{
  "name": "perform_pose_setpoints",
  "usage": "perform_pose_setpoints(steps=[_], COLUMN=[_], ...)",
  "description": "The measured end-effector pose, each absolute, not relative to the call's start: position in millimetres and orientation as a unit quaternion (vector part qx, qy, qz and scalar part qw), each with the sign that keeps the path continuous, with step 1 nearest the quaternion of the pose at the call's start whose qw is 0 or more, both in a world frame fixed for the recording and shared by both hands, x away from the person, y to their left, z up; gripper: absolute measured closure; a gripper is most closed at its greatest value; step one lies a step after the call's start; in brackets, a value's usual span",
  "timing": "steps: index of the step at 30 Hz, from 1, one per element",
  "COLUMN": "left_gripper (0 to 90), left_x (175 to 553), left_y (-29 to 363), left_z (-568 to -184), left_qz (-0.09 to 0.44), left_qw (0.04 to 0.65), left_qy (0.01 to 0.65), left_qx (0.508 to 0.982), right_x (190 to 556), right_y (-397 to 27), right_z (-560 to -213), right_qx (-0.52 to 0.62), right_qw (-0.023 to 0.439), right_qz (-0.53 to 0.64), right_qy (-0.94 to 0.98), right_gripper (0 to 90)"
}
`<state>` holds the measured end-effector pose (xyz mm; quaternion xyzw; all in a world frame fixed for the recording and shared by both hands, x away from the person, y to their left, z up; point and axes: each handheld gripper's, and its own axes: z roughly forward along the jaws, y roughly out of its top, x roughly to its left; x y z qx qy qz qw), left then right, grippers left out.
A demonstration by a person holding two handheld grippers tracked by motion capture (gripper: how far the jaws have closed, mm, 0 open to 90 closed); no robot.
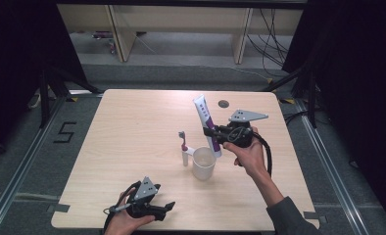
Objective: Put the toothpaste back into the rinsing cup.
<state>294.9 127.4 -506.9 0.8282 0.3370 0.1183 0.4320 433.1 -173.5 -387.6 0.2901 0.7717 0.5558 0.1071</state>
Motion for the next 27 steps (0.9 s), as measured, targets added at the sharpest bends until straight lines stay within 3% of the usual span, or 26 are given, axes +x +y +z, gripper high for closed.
perform_pose_setpoints(steps=[27], left_gripper=[20.7], left_x=[294], left_y=[127], left_z=[-507], left_qz=[0.121], left_qw=[0.43], left_qy=[0.337], left_qx=[0.829], right_x=[425], right_y=[-156], right_z=[-421], right_qx=[0.287], right_qw=[0.086], right_qz=[0.54], right_qy=[0.786], right_gripper=[76.6])
